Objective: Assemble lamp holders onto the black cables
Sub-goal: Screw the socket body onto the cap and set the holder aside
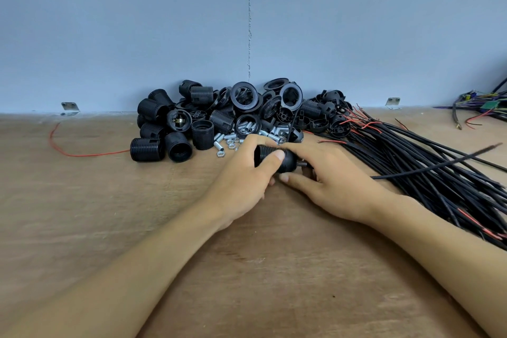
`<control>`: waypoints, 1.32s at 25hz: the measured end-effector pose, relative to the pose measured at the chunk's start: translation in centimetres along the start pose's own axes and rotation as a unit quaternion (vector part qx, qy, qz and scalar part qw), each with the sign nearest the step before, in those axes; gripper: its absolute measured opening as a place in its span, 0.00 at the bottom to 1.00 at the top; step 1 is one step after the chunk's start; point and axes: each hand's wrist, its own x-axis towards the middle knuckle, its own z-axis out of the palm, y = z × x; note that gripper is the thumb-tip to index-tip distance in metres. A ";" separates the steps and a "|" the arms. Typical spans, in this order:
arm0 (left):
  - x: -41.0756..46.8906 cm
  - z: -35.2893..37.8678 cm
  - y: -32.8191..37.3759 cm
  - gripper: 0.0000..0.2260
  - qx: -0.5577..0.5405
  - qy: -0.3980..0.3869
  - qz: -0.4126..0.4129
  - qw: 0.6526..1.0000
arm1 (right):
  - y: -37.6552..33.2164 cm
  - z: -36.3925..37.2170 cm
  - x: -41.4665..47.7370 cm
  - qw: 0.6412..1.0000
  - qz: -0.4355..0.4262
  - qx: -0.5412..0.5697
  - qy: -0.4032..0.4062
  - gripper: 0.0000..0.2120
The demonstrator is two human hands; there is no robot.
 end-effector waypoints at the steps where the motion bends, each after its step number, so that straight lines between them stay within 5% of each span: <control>1: -0.1 0.0 0.0 0.08 0.027 0.002 0.022 0.999 | 0.4 -0.2 0.0 1.000 0.010 -0.009 0.008 0.21; 6: -0.2 -0.3 -0.2 0.20 0.208 0.039 0.106 0.971 | 1.6 -0.5 -0.1 0.997 0.068 -0.036 0.014 0.20; 12: 0.3 -0.5 -0.5 0.18 0.250 0.124 0.122 0.953 | 1.3 -0.2 0.3 0.993 0.078 0.007 0.083 0.16; 19: 0.6 -0.3 -0.9 0.15 0.226 0.108 0.087 0.964 | -0.4 0.3 1.6 0.977 0.085 0.031 0.191 0.07; 25: 0.9 -0.5 -1.1 0.11 0.194 0.093 0.088 0.973 | -1.9 1.1 7.0 0.989 0.149 -0.003 0.000 0.15; 33: 0.7 -0.8 -0.8 0.12 0.193 0.080 0.081 0.975 | -2.9 1.5 11.5 0.966 0.199 -0.135 -0.099 0.21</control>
